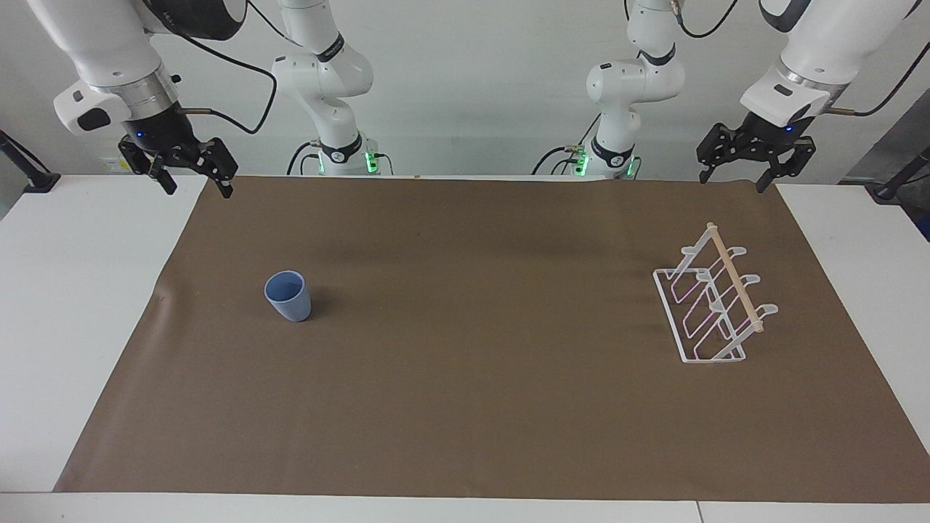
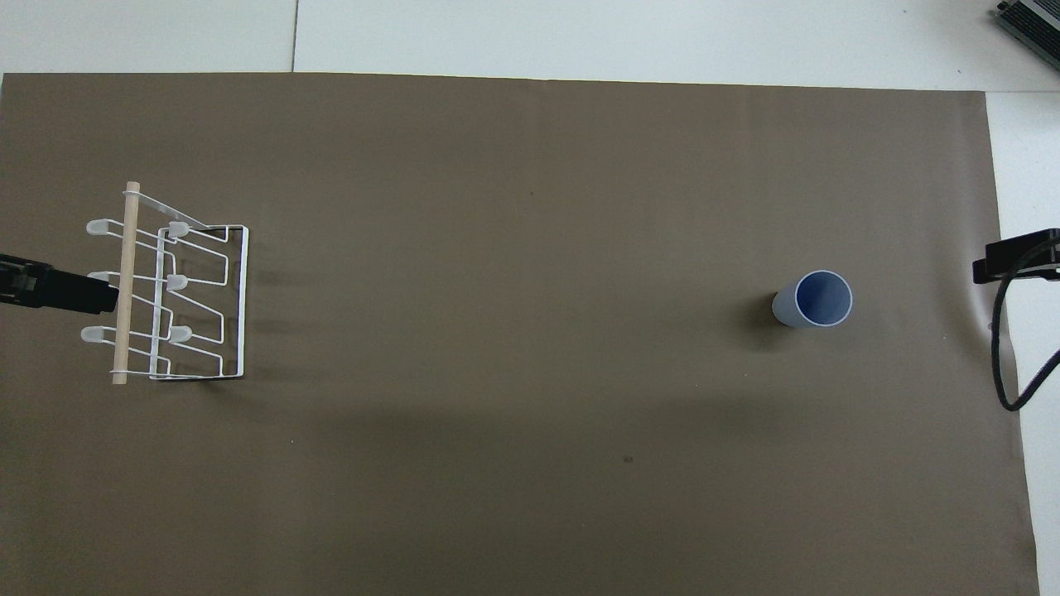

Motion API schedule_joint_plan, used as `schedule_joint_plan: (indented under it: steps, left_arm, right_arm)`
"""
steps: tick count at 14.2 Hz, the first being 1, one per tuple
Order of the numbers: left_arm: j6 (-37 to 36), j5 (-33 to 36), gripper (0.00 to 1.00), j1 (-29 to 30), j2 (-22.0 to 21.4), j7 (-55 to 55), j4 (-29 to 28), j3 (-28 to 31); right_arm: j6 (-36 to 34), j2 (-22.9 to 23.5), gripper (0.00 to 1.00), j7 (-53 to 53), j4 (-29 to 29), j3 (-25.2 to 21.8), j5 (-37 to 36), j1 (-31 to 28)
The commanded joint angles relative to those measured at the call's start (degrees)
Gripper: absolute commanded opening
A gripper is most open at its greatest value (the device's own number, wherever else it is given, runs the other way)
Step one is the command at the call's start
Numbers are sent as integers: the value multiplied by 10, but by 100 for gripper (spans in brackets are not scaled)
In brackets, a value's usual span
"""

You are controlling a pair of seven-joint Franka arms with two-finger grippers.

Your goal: Hang cup on cup holder

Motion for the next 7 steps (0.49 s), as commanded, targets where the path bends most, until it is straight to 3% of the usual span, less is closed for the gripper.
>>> schedule_joint_plan:
  steps: [1,7]
  left_arm:
    - [-9,-2,100,-3,-22,10,-29,2]
    - [-15,-1,100,-14,-28,4,-35,-1]
  right_arm:
    - [17,-14,100,8,-20,5,0,-5]
    - [9,-15,100,5,-20,5,0,-5]
